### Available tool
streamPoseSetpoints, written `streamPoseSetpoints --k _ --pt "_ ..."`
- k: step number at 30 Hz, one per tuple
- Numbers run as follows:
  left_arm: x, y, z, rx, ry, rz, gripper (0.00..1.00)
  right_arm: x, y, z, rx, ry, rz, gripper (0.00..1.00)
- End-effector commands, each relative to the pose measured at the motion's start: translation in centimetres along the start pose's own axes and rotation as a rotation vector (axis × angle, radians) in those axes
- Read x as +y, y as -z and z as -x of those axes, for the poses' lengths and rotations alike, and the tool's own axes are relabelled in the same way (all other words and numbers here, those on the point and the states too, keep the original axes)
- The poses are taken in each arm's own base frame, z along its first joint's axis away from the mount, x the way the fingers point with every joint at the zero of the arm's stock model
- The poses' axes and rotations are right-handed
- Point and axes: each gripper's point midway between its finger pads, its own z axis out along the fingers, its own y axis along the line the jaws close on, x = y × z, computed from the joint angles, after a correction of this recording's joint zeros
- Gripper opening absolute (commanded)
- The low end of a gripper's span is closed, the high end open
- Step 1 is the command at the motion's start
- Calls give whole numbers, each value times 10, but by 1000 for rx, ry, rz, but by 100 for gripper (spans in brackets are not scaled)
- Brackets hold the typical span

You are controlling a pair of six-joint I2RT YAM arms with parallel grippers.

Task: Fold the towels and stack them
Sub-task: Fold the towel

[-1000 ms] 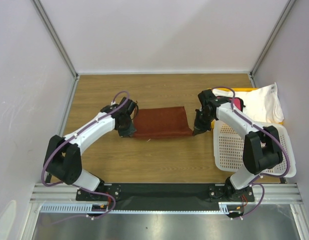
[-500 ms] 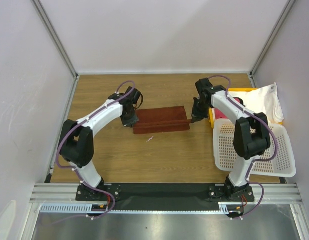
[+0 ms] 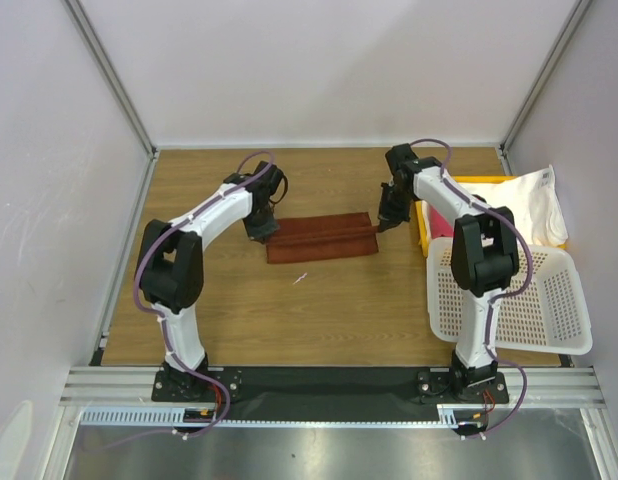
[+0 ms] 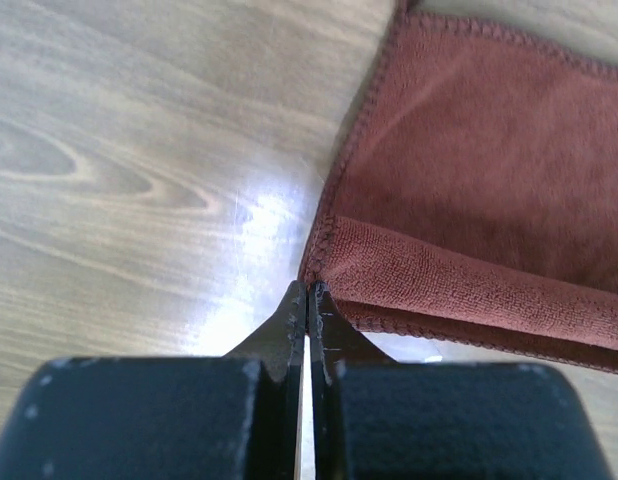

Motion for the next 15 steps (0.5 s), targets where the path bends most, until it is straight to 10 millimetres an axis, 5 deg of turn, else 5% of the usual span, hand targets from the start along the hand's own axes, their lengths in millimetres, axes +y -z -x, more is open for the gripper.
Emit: streamPoseSetpoints --k 1,10,15 --pt "25 -1 18 -20 -23 97 0 -23 -1 16 -14 5 -74 0" --pt "20 -16 27 9 -30 119 1 -21 -17 29 -7 3 -62 0" --pt "21 -22 33 4 -23 141 10 -15 -25 46 -30 1 -34 0"
